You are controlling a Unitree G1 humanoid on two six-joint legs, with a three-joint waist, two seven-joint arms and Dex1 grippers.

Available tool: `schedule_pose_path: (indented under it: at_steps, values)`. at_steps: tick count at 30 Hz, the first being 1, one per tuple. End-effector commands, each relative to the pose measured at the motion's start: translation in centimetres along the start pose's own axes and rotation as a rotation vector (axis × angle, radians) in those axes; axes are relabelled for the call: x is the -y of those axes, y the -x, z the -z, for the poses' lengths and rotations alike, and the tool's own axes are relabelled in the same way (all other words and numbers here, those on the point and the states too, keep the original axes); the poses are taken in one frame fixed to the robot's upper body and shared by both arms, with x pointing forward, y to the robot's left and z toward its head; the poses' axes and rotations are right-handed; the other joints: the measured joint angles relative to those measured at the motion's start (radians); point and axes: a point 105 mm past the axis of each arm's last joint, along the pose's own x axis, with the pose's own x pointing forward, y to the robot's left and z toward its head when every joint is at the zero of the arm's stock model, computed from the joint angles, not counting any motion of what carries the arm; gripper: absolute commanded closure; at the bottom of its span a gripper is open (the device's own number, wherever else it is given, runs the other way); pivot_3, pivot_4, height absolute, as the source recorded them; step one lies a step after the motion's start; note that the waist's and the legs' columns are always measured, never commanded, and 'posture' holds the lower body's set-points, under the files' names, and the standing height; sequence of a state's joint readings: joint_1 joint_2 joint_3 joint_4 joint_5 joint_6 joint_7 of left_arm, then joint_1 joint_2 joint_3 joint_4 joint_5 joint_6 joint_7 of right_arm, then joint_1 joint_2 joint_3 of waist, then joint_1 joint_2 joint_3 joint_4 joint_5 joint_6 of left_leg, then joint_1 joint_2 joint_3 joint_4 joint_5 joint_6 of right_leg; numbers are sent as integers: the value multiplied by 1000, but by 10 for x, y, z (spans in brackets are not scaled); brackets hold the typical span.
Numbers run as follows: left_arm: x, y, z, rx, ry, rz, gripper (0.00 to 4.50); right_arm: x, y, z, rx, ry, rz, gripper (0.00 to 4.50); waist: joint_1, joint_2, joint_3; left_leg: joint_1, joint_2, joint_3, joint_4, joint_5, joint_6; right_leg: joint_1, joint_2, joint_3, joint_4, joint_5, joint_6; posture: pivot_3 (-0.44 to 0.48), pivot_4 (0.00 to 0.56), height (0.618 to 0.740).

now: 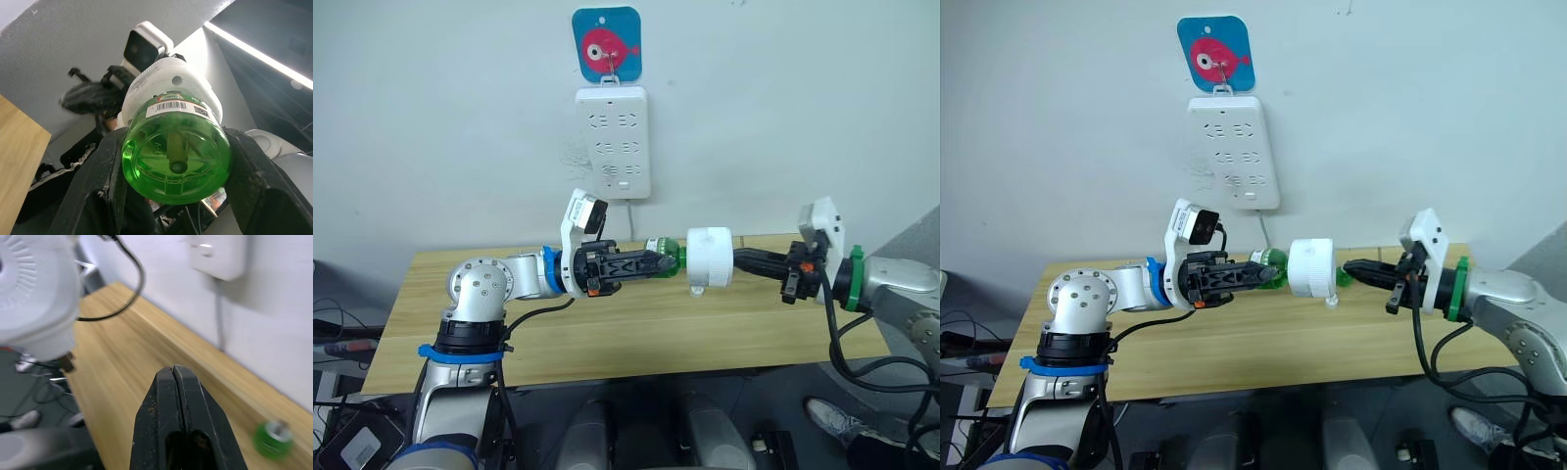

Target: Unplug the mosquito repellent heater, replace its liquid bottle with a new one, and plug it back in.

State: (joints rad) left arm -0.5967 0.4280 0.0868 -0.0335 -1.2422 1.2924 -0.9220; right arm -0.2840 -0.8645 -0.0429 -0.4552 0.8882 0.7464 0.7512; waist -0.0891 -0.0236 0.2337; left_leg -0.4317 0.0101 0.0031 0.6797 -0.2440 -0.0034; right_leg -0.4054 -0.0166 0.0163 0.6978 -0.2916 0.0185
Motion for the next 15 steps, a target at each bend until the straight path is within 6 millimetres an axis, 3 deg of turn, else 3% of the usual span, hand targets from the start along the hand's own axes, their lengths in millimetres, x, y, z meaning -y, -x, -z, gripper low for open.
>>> schedule_pose_path:
  at_steps: [1, 7, 15]
  values:
    - [11, -1, -8, 20, -42, 34, 2157, -23, -4, -11, 27, 14, -104, 4500, 0, 0, 0, 0, 0, 0, 0, 0, 0, 0, 0, 0, 0, 0, 0, -211, 181, 740]
    - [5, 1, -10, 47, -58, -11, 2157, -49, -5, -27, 64, -36, -198, 4500, 1, 0, 0, 0, 0, 0, 0, 0, 0, 0, 0, 0, 0, 0, 0, -211, 181, 740]
    - [-6, 1, -7, 19, -116, -75, 2157, -61, -4, -50, 113, -88, -230, 4500, 0, 0, 0, 0, 0, 0, 0, 0, 0, 0, 0, 0, 0, 0, 0, -221, 176, 740]
